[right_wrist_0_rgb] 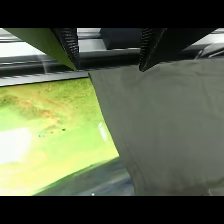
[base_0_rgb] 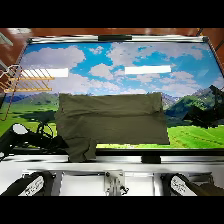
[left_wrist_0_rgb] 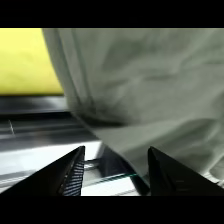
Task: Fold the shirts.
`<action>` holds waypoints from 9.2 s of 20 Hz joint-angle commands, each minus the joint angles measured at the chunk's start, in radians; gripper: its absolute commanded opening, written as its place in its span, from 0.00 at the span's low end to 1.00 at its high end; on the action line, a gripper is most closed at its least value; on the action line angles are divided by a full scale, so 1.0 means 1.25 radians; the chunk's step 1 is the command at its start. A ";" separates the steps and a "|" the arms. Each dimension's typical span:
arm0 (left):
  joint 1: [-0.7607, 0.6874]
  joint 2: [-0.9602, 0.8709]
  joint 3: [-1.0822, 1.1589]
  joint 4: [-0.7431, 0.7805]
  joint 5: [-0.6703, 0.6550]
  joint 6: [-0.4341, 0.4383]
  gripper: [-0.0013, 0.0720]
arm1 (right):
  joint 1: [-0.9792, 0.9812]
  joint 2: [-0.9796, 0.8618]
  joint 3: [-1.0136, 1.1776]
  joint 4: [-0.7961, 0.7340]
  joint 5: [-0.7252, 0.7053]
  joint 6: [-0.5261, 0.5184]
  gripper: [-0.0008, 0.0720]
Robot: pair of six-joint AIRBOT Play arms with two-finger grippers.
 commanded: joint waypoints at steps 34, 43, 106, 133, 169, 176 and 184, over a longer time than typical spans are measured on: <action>-0.086 0.004 0.158 -0.062 -0.017 0.109 0.06 | 0.051 -0.084 -0.352 0.055 -0.231 -0.047 0.68; -0.014 -0.003 0.373 -0.016 -0.044 0.163 0.06 | 0.181 -0.051 -0.150 0.011 -0.306 -0.036 0.11; -0.674 -0.634 0.772 -0.575 0.372 0.012 0.13 | 0.214 0.144 0.235 0.300 -0.041 0.243 0.11; 0.056 0.105 0.681 -0.237 0.066 -0.018 0.06 | 0.794 -0.415 0.235 0.561 -0.664 0.145 0.11; 0.060 0.122 0.682 -0.154 0.063 -0.072 0.06 | 0.161 -0.281 0.033 0.675 -0.474 -0.182 0.11; 0.060 0.122 0.681 -0.154 0.063 -0.072 0.06 | -0.210 -0.123 0.064 0.255 -0.319 0.090 0.11; 0.060 0.124 0.682 -0.154 0.063 -0.072 0.06 | -0.481 0.146 -0.250 -0.005 -0.293 0.323 0.11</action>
